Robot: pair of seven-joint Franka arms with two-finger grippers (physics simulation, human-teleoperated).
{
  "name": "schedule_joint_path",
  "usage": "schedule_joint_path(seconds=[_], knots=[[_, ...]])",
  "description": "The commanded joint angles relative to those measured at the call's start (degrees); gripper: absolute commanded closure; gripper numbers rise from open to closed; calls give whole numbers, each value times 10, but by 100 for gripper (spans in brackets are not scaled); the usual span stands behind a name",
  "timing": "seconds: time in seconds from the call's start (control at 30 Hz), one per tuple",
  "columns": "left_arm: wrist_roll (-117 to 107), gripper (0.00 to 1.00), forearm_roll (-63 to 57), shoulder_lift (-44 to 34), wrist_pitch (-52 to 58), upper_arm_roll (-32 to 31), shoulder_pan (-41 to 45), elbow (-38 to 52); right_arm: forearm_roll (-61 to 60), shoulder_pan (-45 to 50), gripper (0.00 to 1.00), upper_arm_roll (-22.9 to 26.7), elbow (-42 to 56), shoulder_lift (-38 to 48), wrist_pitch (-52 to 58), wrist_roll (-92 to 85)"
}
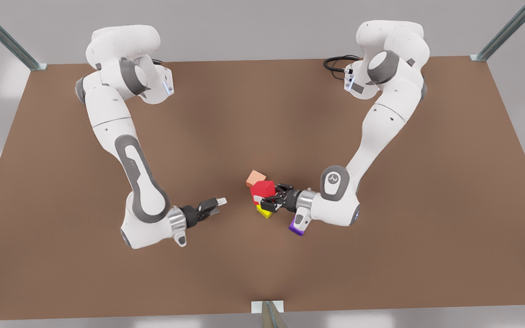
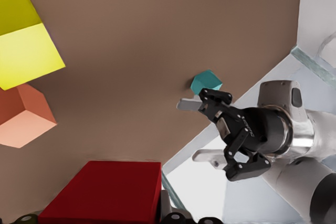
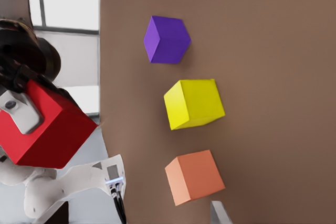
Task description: Pick up red wooden cube and pass to hand red wooden cube and place in blue wooden cube
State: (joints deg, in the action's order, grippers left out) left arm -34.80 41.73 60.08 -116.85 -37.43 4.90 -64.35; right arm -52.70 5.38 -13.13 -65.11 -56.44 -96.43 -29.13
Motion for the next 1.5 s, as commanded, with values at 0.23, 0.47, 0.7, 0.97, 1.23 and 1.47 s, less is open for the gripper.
schedule_joint_path(seconds=[0.23, 0.47, 0.7, 0.97, 1.23, 1.47], knots=[[348, 46, 51, 16, -38, -2, 1, -1, -90, -5, 0, 0, -8, -5, -34, -799], [349, 46, 51, 16, -54, -3, 9, 0, -207, 11, 0, -21, 3, -24, -67, -837], [355, 46, 57, 19, -58, -5, 9, 1, -227, 12, 0, -53, -7, -34, -69, -846], [355, 46, 57, 19, -58, -6, 9, 0, -232, 2, 0, -53, -25, -29, -45, -859], [355, 46, 57, 20, -58, -6, 9, 0, -235, 3, 0, -55, -50, -26, -32, -867], [357, 46, 62, 20, -58, -6, 8, 1, -248, 16, 0, -58, -50, -27, -39, -865]])
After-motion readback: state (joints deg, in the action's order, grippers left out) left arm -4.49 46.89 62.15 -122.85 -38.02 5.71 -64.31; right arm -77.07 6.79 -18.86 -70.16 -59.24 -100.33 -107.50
